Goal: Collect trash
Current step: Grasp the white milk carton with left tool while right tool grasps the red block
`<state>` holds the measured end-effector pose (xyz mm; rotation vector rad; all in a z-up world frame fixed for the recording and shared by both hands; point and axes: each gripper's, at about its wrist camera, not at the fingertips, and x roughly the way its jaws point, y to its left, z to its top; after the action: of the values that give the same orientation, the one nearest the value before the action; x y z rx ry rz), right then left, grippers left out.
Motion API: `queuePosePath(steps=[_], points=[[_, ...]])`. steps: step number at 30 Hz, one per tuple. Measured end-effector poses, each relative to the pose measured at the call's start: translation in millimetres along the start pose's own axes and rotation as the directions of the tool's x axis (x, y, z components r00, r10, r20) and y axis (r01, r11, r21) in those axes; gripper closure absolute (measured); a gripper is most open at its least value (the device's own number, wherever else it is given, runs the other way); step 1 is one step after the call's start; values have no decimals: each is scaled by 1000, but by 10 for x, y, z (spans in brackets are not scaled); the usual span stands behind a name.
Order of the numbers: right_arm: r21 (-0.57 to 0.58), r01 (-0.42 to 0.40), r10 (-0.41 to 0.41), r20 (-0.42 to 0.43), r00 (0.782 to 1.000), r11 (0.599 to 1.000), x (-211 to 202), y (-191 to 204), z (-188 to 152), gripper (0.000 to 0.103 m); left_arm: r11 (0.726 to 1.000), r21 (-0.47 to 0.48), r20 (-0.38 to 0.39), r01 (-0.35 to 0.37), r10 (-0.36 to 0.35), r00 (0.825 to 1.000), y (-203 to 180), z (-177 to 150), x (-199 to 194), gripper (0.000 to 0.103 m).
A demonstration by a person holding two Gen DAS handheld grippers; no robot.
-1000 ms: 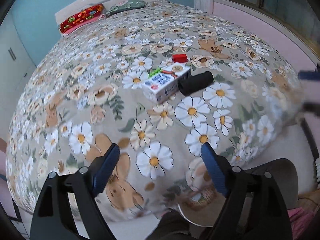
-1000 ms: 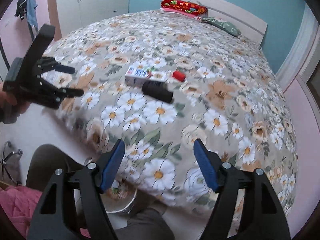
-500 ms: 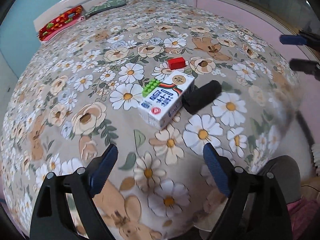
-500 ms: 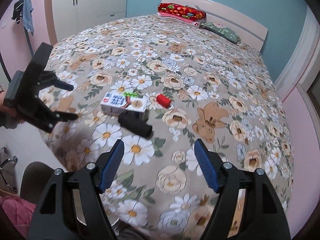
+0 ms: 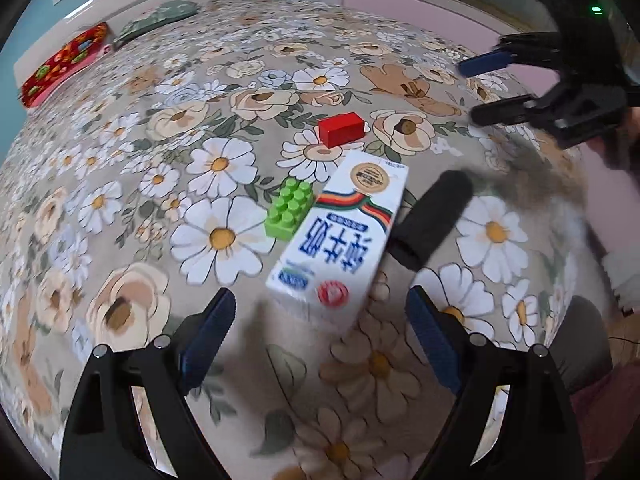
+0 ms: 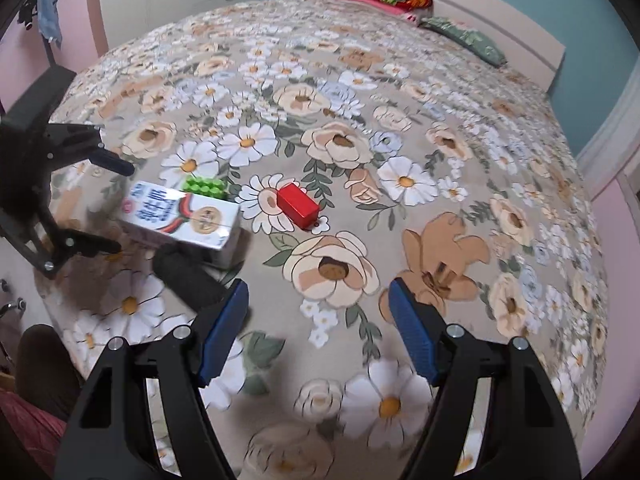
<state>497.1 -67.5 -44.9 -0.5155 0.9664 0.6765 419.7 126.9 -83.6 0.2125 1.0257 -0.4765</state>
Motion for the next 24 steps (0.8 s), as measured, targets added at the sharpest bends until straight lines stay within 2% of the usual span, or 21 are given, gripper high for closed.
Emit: queuePosePath(steps=[8,11,13,14,16,19,21,24], points=[[-86,-23,21,-23,1000,996,684,-25,321,31,996,43,34,79,-80,996,74,101,217,14],[-129,-38,36,-18,999,991,869,-10,433,31,993,45,20,108,-109,994,76,130,305,15],[-161,-57,55,-17,998,985,981,32,497,31,992,50,10,120,-121,993,62,144,355,21],[-173,-64,62,-17,998,983,1022,55,519,31,991,54,10,121,-121,993,54,151,381,27],[-191,-86,85,-15,996,978,1108,98,566,32,991,48,14,128,-129,992,56,161,411,31],[-179,-124,124,-14,992,976,1173,117,602,41,990,9,12,138,-138,990,66,167,441,39],[-156,-159,157,-21,987,975,1211,113,598,48,989,-12,12,148,-148,989,66,155,436,49],[-134,-177,177,-8,984,975,1207,108,570,54,987,-46,13,151,-151,989,69,119,418,52]])
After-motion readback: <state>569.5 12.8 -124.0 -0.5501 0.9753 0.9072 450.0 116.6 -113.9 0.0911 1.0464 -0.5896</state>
